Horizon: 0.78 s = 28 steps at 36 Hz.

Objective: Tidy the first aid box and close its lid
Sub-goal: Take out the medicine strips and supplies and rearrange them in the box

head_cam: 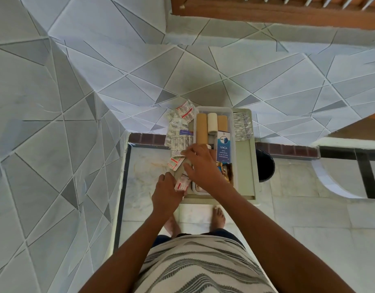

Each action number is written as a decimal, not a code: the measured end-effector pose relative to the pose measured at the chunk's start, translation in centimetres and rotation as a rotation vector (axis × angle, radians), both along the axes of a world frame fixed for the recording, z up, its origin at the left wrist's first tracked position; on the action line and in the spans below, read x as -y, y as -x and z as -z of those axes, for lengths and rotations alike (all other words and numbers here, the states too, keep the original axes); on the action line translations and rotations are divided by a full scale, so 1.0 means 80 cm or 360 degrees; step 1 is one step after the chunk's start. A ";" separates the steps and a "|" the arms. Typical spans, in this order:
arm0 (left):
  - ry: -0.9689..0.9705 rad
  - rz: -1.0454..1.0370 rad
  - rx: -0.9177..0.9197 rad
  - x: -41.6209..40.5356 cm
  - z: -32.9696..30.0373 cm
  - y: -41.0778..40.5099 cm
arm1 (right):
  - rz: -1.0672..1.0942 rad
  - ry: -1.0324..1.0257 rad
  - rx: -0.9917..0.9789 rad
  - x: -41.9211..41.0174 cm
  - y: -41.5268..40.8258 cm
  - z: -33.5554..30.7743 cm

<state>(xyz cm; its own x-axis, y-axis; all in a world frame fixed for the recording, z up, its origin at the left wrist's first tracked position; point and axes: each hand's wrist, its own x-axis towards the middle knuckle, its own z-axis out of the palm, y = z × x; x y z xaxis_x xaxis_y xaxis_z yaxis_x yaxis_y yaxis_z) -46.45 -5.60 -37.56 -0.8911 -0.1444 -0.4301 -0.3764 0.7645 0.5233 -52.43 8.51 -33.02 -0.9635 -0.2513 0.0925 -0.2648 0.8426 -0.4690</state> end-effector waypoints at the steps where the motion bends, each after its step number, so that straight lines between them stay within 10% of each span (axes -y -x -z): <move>1: -0.0039 -0.0032 0.0030 0.003 -0.001 0.000 | -0.0018 -0.0069 0.0020 0.007 0.008 0.000; 13: -0.0480 -0.0014 0.0231 0.100 0.011 0.006 | -0.0163 -0.0884 0.0244 0.060 0.079 0.016; 28: -0.0893 -0.0490 0.0202 0.164 0.011 0.085 | -0.0110 -0.1036 0.0347 0.082 0.088 0.011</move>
